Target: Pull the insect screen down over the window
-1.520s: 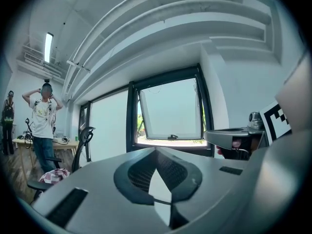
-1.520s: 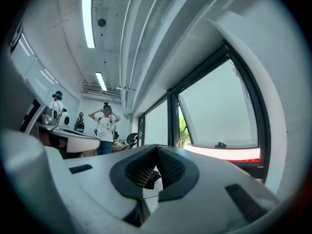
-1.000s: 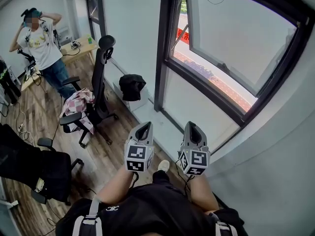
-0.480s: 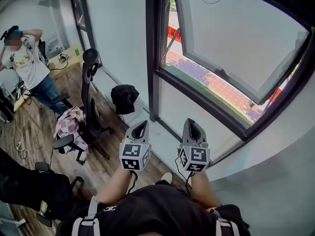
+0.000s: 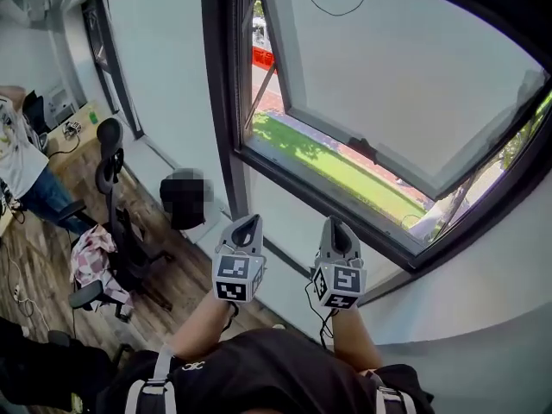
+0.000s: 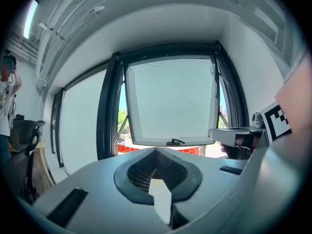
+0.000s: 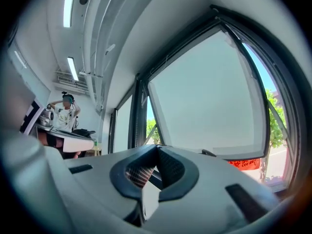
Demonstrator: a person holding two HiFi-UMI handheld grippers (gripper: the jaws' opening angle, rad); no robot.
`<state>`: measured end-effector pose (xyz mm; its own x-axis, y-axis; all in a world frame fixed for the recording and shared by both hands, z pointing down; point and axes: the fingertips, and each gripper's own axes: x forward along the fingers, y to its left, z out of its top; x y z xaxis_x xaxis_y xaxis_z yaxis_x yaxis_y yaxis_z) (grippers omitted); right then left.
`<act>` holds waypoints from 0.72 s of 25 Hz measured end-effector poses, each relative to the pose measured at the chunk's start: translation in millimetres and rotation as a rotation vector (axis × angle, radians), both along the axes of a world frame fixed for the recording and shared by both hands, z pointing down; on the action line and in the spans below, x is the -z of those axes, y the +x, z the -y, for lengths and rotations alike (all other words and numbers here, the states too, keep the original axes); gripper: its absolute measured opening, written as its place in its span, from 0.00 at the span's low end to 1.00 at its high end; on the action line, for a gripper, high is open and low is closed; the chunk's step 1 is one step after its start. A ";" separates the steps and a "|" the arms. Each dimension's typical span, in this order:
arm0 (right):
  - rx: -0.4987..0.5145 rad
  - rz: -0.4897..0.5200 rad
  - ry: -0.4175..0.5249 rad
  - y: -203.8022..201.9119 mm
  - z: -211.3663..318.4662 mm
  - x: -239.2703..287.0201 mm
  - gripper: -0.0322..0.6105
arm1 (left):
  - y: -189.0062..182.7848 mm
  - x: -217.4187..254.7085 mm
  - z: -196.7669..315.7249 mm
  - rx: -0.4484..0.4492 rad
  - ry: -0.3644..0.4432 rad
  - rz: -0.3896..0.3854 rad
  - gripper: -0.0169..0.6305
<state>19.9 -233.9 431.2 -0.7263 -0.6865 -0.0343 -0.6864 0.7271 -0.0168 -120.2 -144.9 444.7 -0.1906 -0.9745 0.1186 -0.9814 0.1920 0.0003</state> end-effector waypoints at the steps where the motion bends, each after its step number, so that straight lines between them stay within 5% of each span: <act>1: -0.015 0.000 -0.001 2.0 8.8 0.2 0.06 | 0.8 -0.3 10.7 -0.012 -0.003 -0.003 0.05; 18: -0.315 -0.062 0.021 72.2 73.4 -2.2 0.06 | 61.7 -7.1 137.5 -0.339 -0.014 0.061 0.05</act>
<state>92.1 -307.4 433.3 -0.4793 -0.8776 -0.0131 -0.8771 0.4783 0.0447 -58.4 -282.4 451.8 0.1371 -0.9819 0.1308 -0.9875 -0.1459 -0.0603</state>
